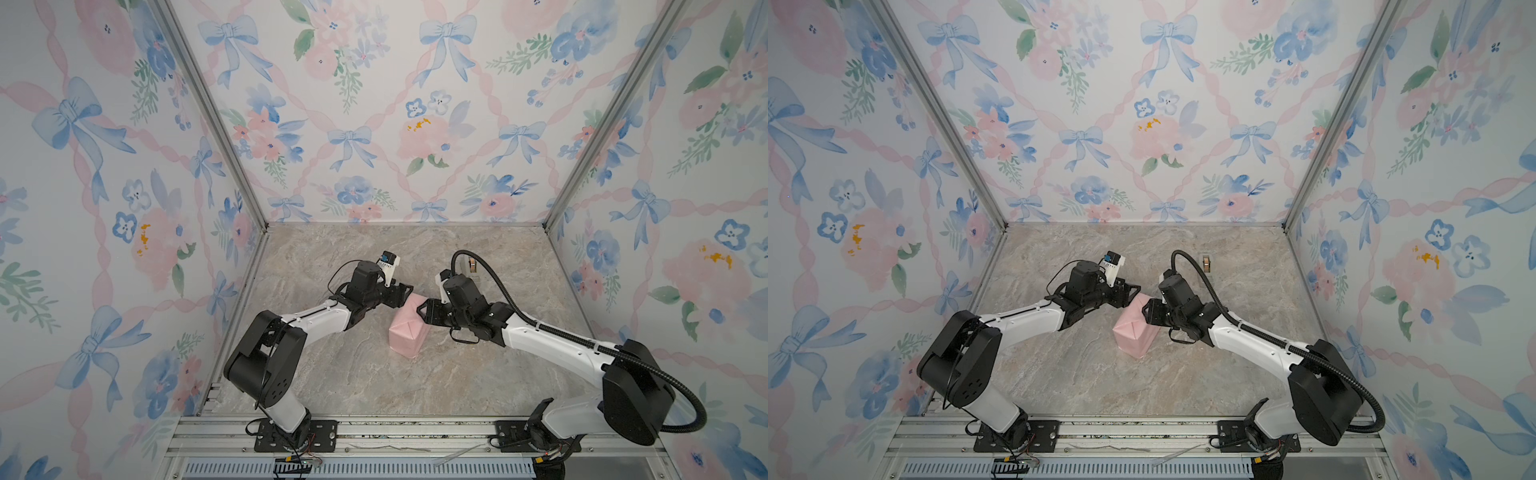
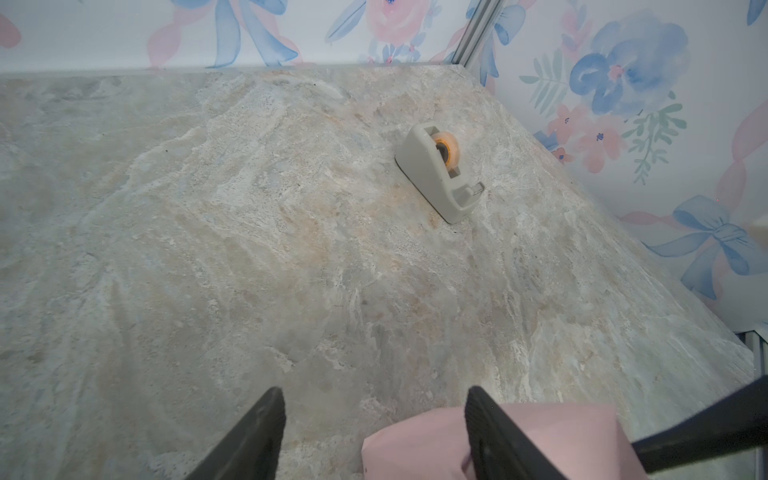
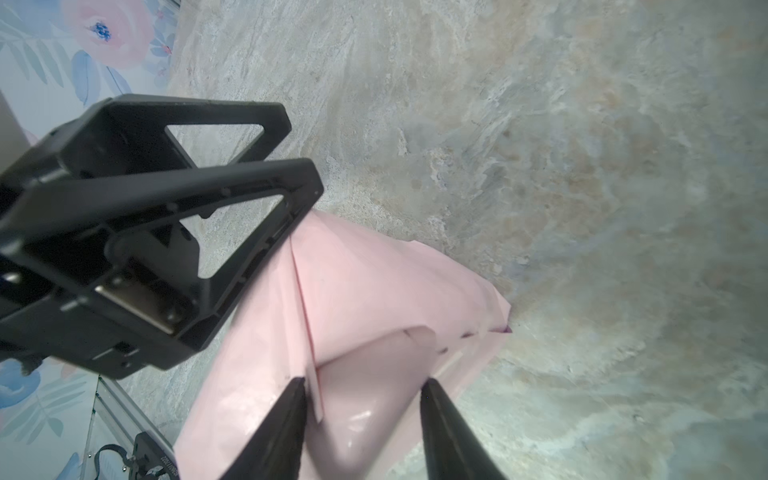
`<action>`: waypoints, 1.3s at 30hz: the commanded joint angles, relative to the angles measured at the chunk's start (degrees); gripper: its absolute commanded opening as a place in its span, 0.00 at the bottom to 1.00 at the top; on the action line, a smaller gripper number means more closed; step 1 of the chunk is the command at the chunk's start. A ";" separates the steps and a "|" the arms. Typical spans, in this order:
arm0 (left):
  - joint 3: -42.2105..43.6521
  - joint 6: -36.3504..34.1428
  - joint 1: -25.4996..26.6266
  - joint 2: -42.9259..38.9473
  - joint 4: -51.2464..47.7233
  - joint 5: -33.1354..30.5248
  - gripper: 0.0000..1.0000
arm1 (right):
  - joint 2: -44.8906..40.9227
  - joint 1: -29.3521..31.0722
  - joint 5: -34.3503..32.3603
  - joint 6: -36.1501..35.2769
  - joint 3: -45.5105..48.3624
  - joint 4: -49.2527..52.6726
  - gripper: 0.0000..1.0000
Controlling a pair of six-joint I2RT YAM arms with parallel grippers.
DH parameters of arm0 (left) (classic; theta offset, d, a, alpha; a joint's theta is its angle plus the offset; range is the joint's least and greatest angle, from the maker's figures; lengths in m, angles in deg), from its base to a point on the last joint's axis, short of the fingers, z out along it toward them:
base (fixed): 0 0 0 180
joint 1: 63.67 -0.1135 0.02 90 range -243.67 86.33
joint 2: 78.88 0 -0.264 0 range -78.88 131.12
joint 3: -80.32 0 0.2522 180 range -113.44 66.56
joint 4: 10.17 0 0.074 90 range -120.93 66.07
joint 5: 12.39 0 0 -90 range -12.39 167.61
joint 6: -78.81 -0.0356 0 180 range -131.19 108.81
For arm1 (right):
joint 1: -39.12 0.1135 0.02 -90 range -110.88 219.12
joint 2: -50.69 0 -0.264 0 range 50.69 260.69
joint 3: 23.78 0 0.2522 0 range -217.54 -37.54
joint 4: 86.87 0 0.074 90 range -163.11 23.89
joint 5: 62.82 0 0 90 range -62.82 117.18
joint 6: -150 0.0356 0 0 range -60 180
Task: Wrap the gift box in paper
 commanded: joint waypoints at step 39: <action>21.36 8.59 5.40 -18.06 -4.65 -2.92 0.69 | -1.66 -0.58 6.19 6.10 -2.58 6.26 0.73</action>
